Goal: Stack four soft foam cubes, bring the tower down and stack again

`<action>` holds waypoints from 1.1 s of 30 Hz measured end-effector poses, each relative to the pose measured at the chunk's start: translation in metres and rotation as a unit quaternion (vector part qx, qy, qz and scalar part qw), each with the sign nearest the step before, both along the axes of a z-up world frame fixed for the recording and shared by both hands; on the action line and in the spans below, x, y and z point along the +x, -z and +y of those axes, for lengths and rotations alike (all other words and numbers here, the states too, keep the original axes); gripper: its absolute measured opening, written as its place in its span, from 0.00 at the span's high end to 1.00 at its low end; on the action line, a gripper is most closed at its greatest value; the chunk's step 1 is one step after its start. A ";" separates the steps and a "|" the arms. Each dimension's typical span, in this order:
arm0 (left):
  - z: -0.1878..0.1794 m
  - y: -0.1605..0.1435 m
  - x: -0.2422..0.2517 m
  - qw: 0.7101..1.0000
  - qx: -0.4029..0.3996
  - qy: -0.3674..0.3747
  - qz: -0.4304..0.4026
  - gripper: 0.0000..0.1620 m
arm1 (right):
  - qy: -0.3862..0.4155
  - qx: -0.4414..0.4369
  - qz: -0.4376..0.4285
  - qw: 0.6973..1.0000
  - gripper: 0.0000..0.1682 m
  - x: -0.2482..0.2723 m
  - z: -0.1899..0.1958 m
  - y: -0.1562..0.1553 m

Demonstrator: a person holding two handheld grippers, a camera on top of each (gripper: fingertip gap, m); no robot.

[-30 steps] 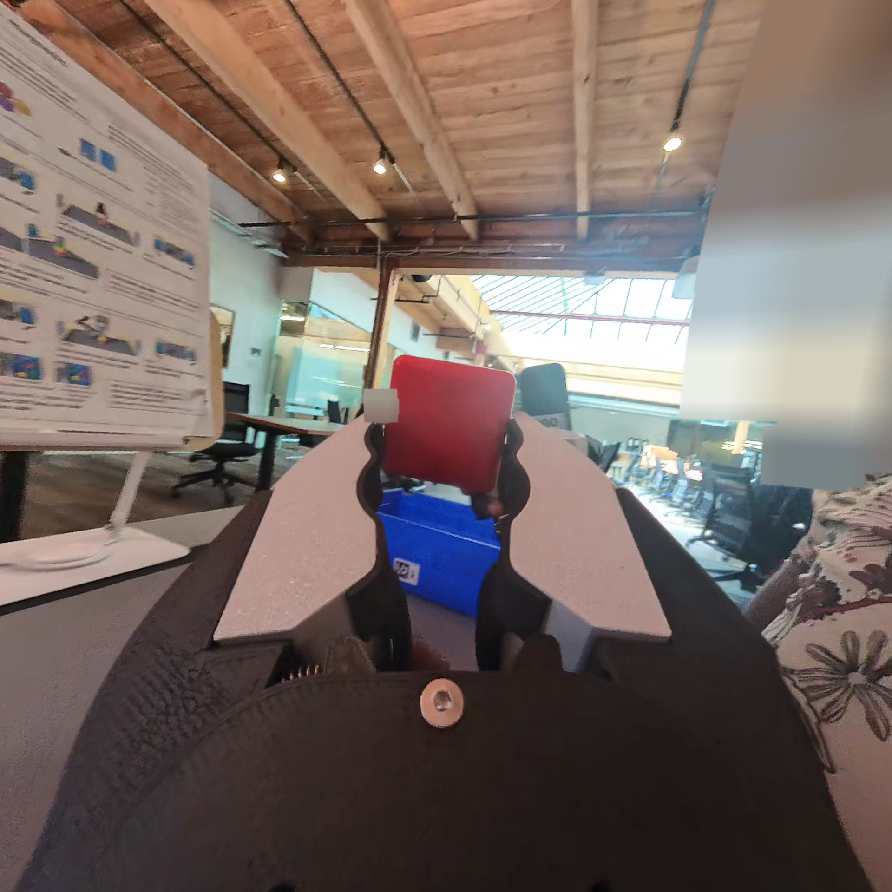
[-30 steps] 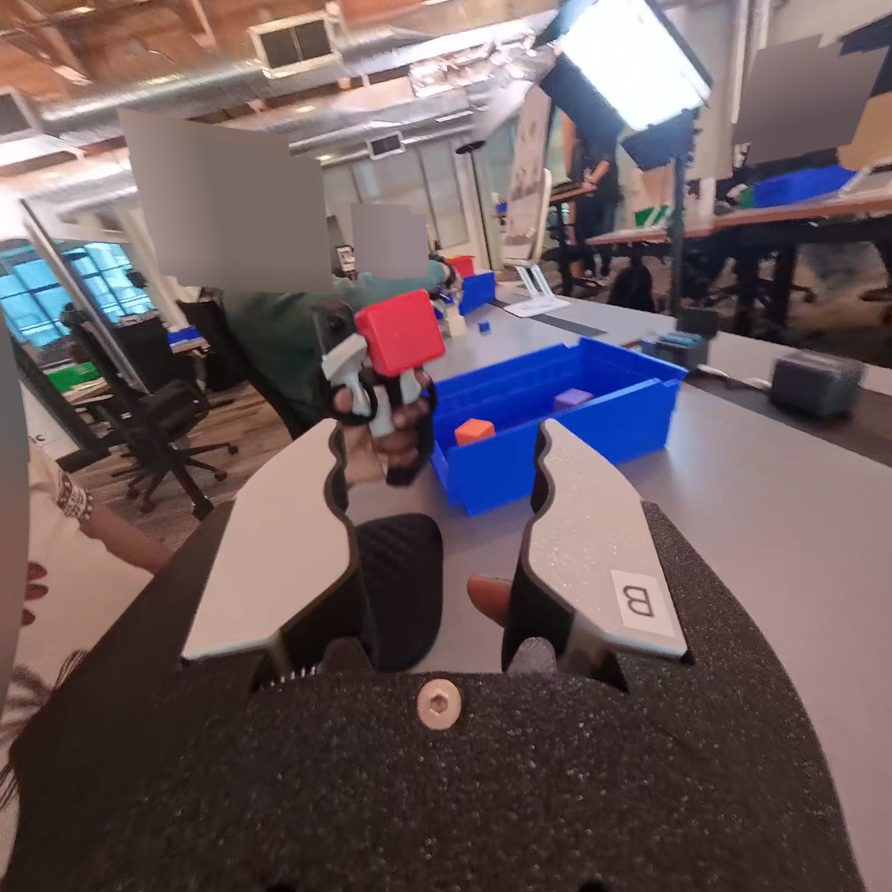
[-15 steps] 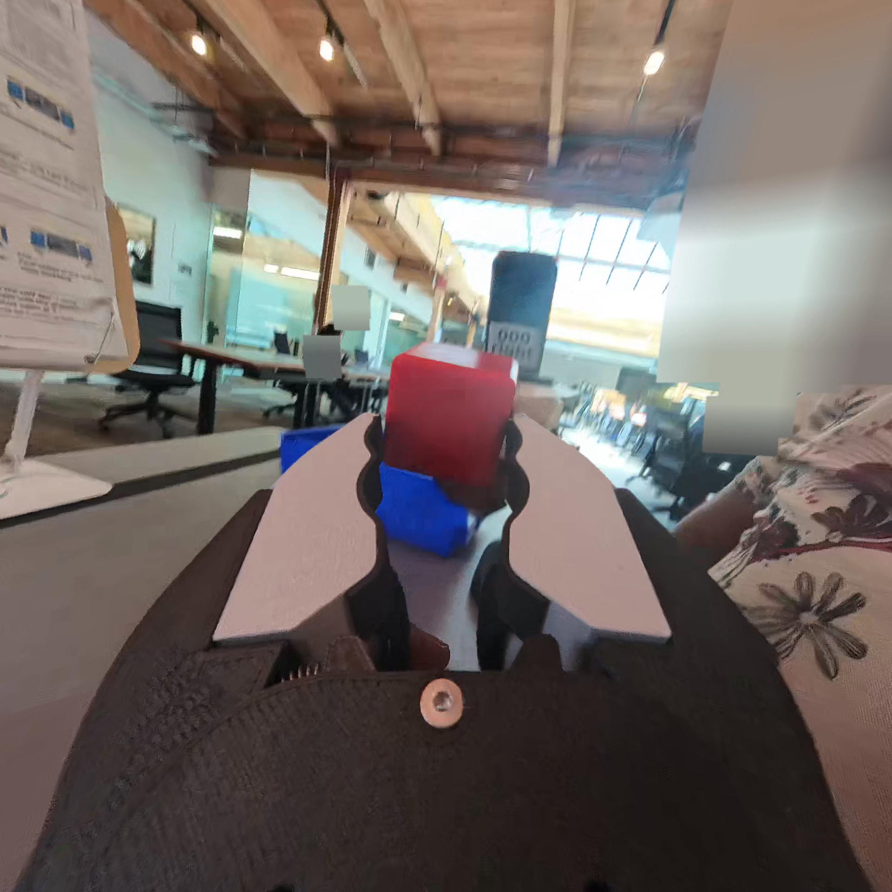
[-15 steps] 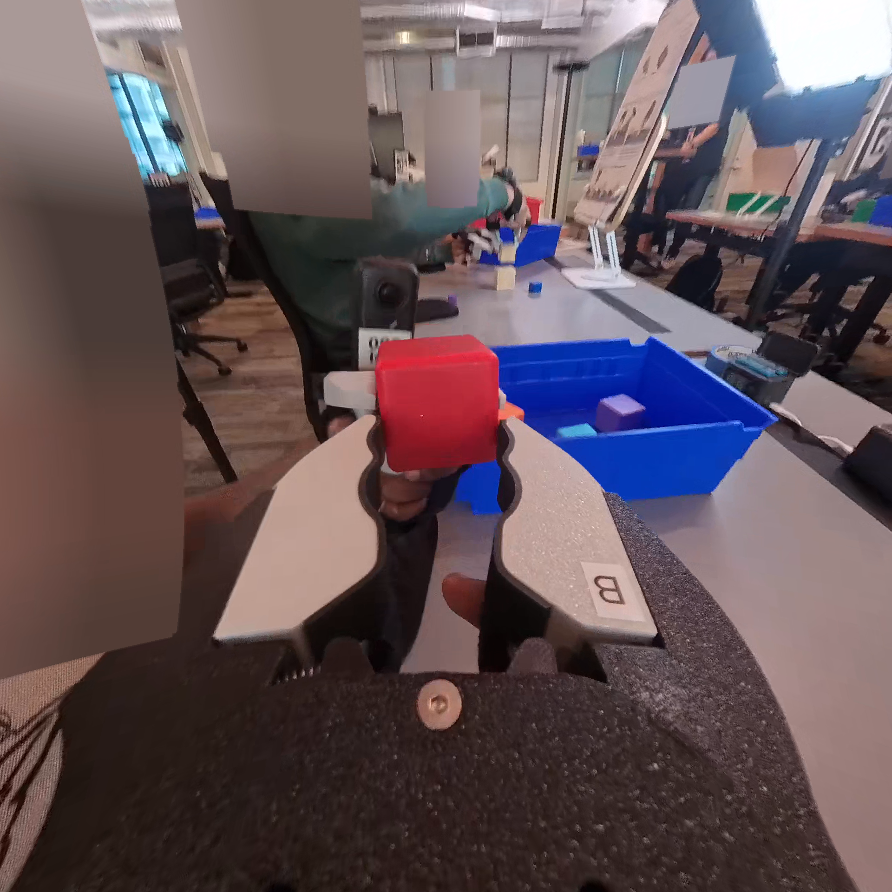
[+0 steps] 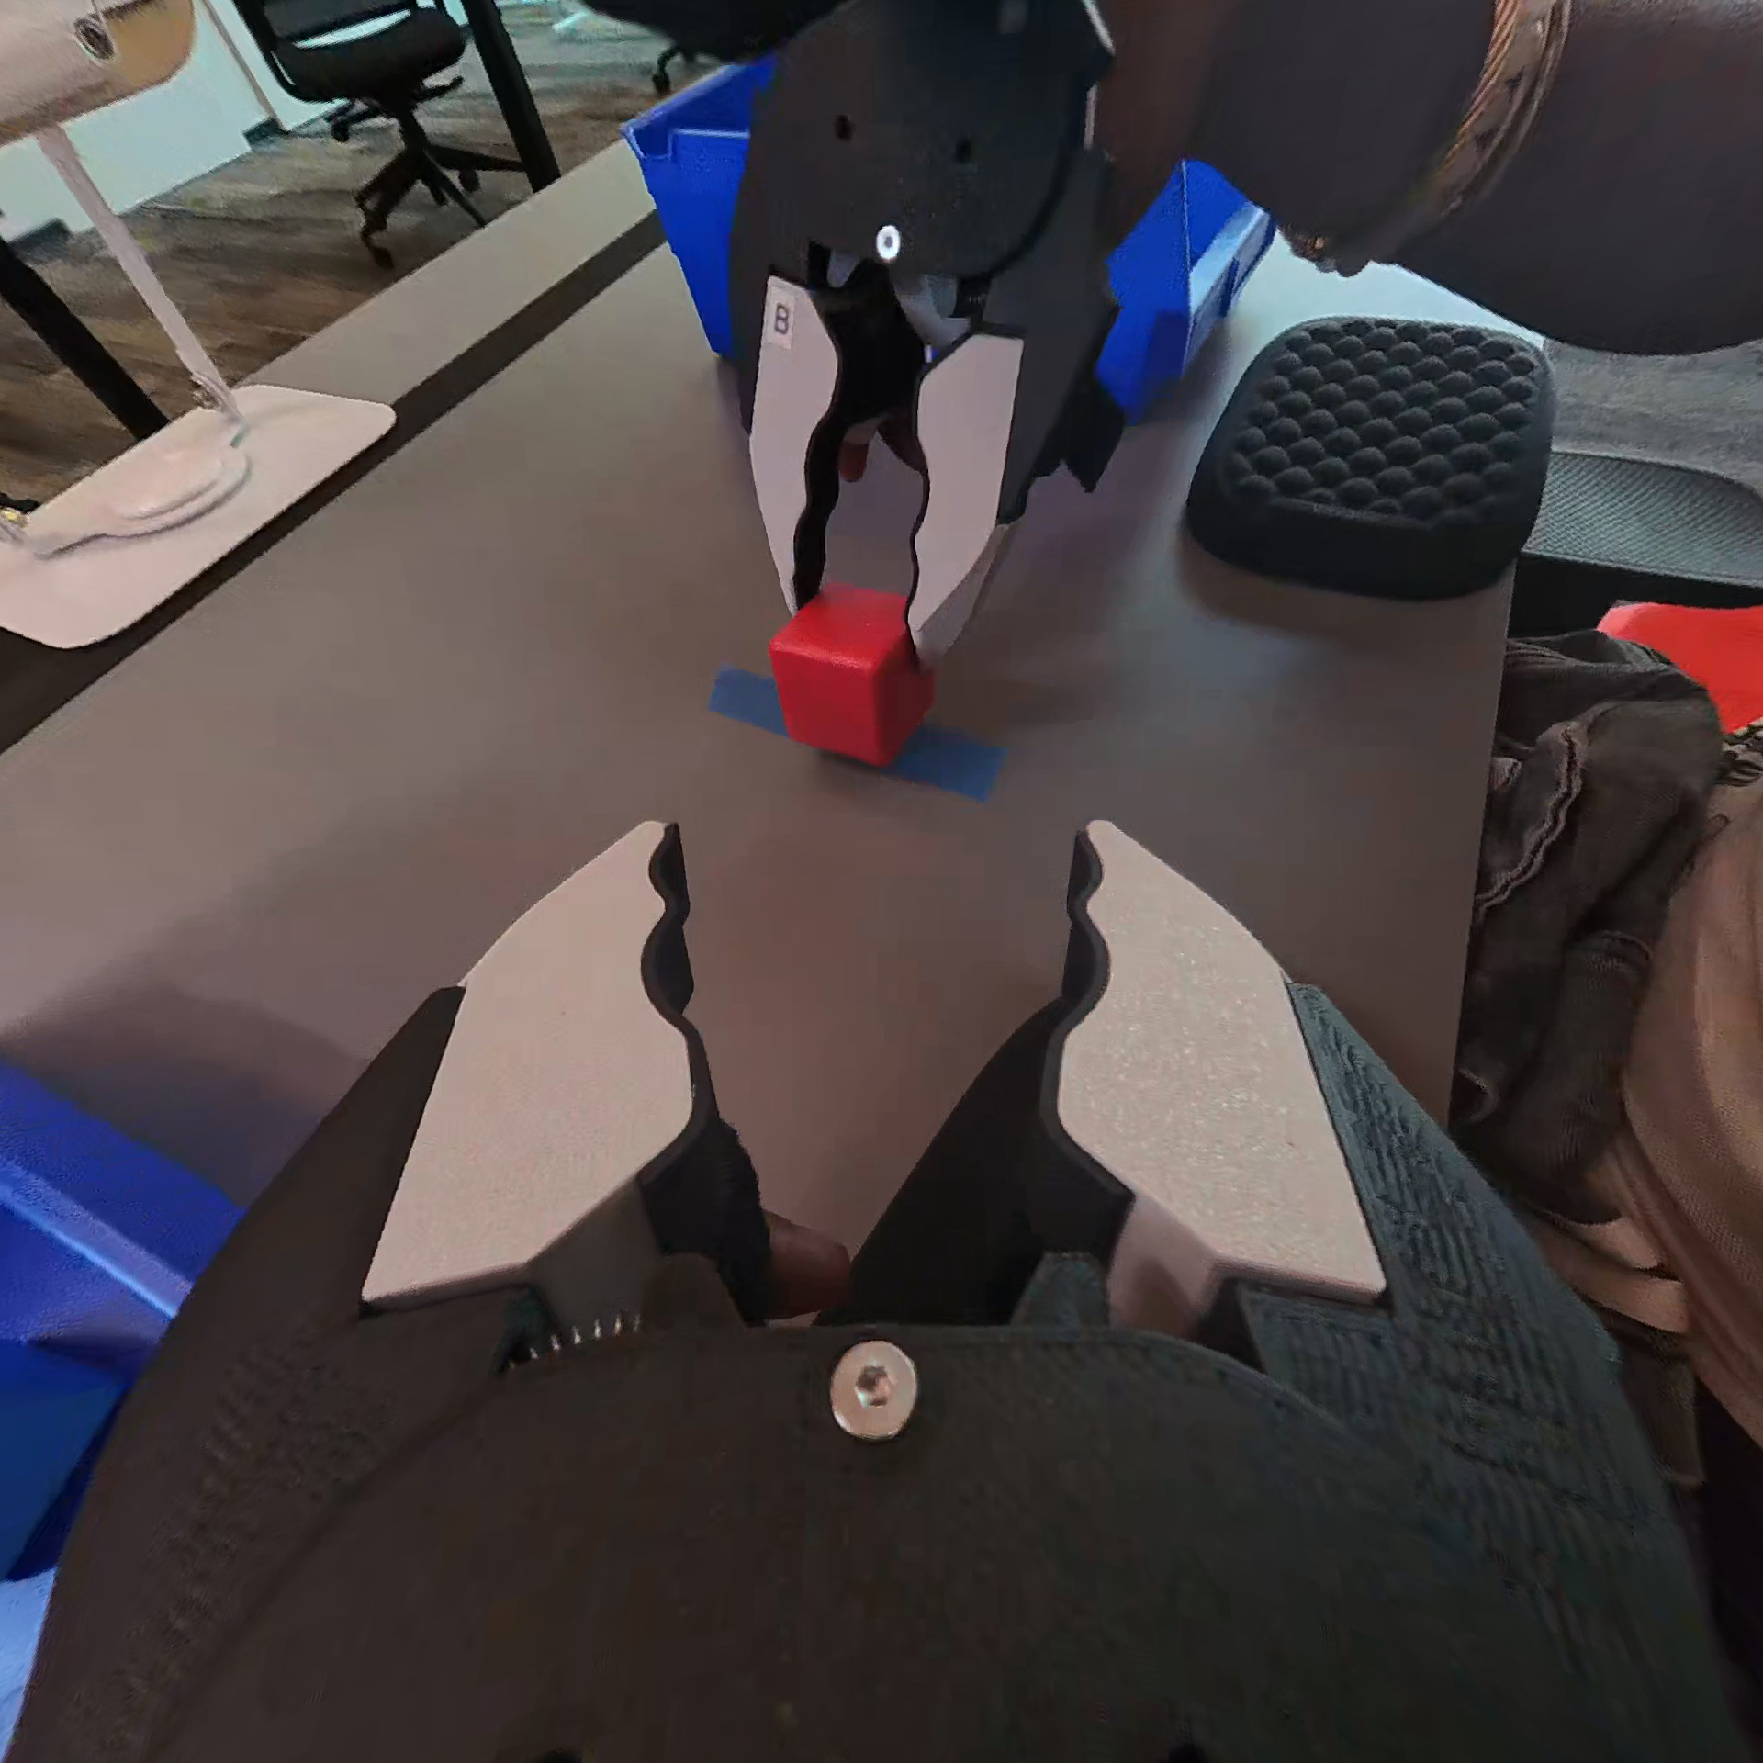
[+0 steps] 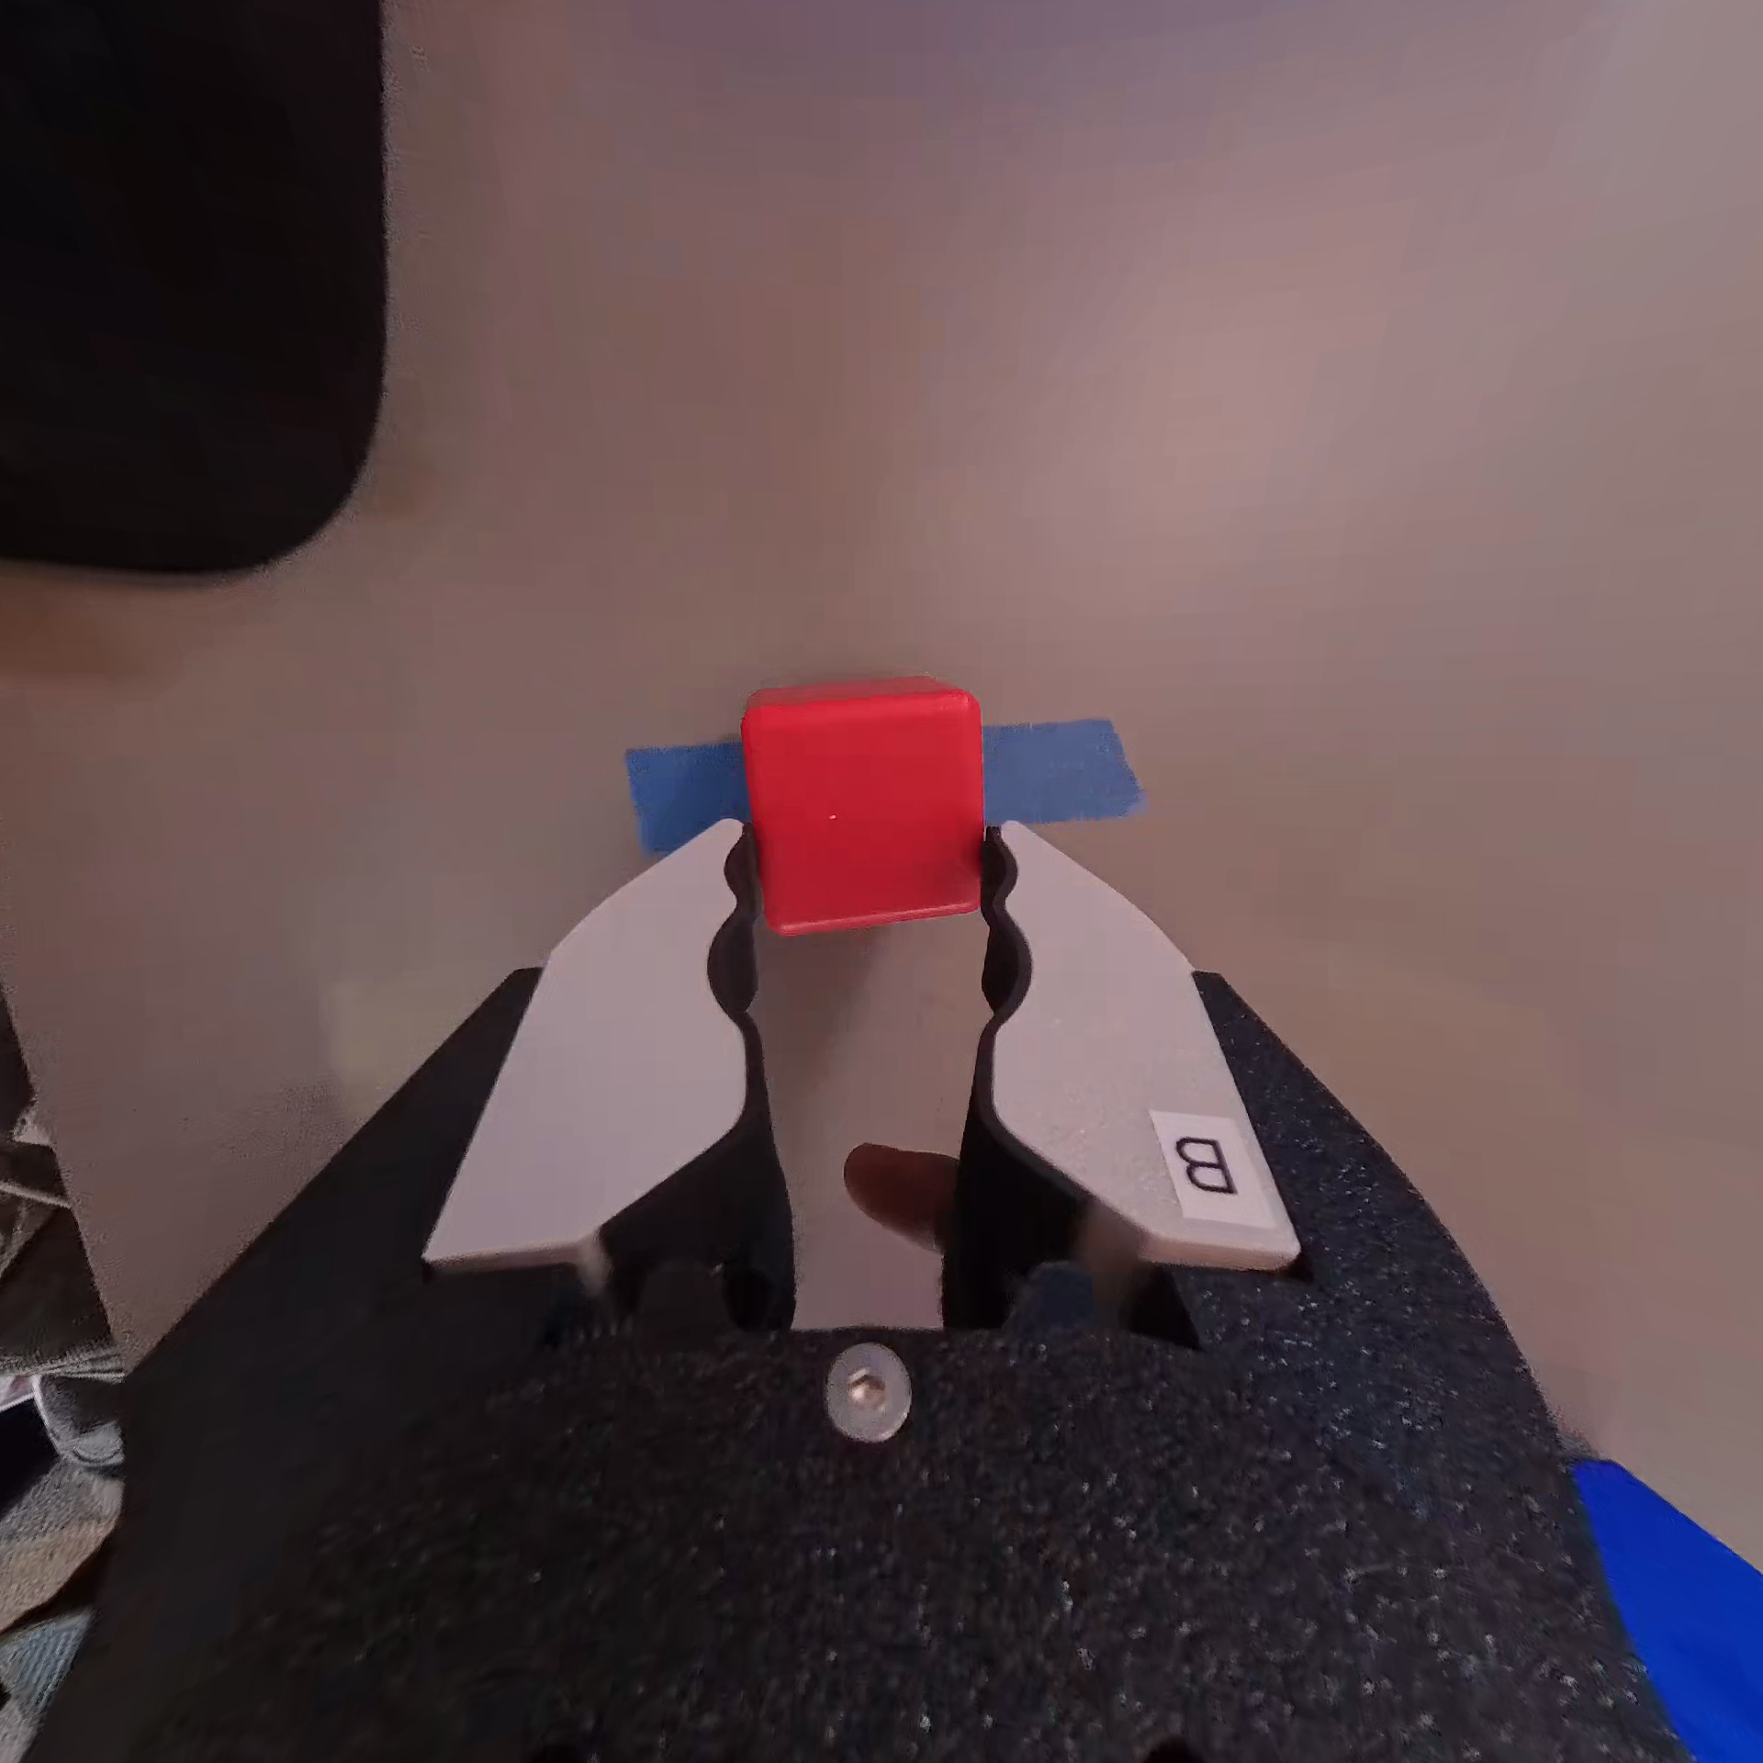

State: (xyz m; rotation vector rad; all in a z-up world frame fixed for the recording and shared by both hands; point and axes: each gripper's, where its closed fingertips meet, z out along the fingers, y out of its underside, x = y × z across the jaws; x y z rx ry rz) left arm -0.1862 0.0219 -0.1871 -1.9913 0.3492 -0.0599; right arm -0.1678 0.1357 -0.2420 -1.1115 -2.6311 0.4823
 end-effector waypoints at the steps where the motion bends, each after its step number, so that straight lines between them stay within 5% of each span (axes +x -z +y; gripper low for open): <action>1: 0.000 0.002 0.001 1.000 -0.002 0.002 0.001 0.52 | 0.001 0.006 -0.008 1.000 0.73 0.001 0.001 0.003; 12: 0.001 0.005 0.000 1.000 -0.002 0.005 0.000 0.52 | 0.014 0.030 -0.010 0.999 0.73 0.001 0.002 0.007; 14: -0.001 0.006 0.000 1.000 -0.003 0.003 0.006 0.52 | 0.023 0.004 0.022 0.999 0.61 -0.002 0.002 0.003; 18: -0.006 0.004 0.000 1.000 0.003 -0.001 0.010 0.52 | 0.025 -0.117 0.113 0.986 0.54 0.002 0.002 0.000; 22: -0.011 0.000 -0.004 1.000 0.009 -0.011 0.012 0.52 | 0.015 -0.210 0.191 0.959 0.61 0.007 0.001 0.004; 27: -0.024 -0.009 -0.012 0.999 0.014 -0.035 0.014 0.52 | 0.001 -0.202 0.190 0.961 0.65 0.005 -0.002 0.019; 33: -0.069 -0.037 -0.098 0.981 -0.042 -0.157 0.102 0.55 | -0.009 -0.191 0.195 0.962 0.73 0.004 -0.004 0.021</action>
